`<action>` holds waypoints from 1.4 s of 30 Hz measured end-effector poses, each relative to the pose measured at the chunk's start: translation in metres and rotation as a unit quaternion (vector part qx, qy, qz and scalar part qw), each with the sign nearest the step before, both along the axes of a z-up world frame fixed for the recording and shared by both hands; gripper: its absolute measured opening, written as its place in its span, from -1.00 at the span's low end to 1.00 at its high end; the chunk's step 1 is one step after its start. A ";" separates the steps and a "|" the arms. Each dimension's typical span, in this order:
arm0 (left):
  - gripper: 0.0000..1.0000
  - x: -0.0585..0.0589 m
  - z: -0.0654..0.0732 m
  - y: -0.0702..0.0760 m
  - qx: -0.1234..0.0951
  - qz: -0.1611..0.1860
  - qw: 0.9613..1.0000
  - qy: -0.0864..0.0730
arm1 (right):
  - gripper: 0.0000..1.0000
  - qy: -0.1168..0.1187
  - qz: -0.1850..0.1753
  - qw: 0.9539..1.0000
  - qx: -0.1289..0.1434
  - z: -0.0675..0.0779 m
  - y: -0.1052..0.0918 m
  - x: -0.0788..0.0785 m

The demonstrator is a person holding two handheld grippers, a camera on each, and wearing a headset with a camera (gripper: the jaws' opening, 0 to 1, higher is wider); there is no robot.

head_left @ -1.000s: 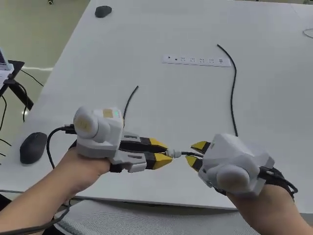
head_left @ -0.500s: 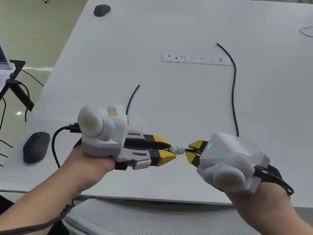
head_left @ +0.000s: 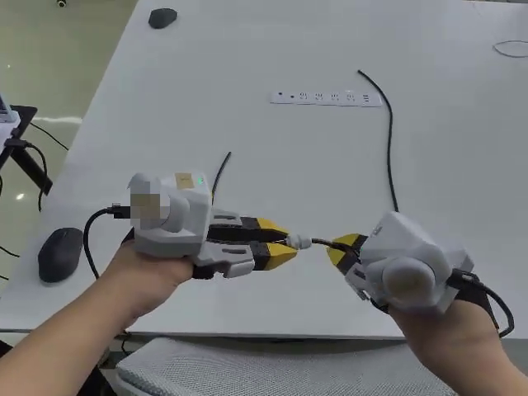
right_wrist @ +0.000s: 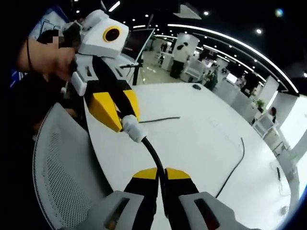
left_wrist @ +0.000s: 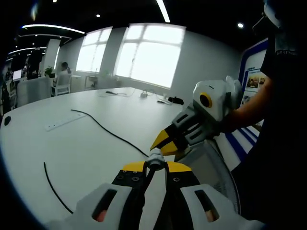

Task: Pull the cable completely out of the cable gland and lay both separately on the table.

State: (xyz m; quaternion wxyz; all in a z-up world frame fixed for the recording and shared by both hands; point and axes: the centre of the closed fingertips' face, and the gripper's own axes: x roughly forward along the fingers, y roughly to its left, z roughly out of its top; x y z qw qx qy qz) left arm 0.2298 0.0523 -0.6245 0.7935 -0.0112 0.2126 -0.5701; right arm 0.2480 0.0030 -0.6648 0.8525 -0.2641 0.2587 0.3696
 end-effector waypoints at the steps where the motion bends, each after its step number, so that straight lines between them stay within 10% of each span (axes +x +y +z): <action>1: -0.70 0.000 0.000 0.000 0.000 0.000 1.000 0.000 | -1.00 0.004 -0.004 1.000 -0.002 -0.003 -0.003 0.000; 13: -0.70 -0.004 -0.005 0.005 -0.010 0.003 1.000 0.007 | -1.00 0.040 -0.072 0.997 0.002 -0.033 -0.037 0.005; 22: -0.70 -0.007 -0.011 0.002 -0.006 -0.002 1.000 0.009 | -1.00 0.091 -0.148 0.985 0.026 -0.063 -0.057 0.004; 42: -0.70 -0.002 -0.011 0.011 -0.002 -0.009 1.000 0.008 | -0.96 0.074 -0.151 0.985 0.048 -0.052 -0.055 0.002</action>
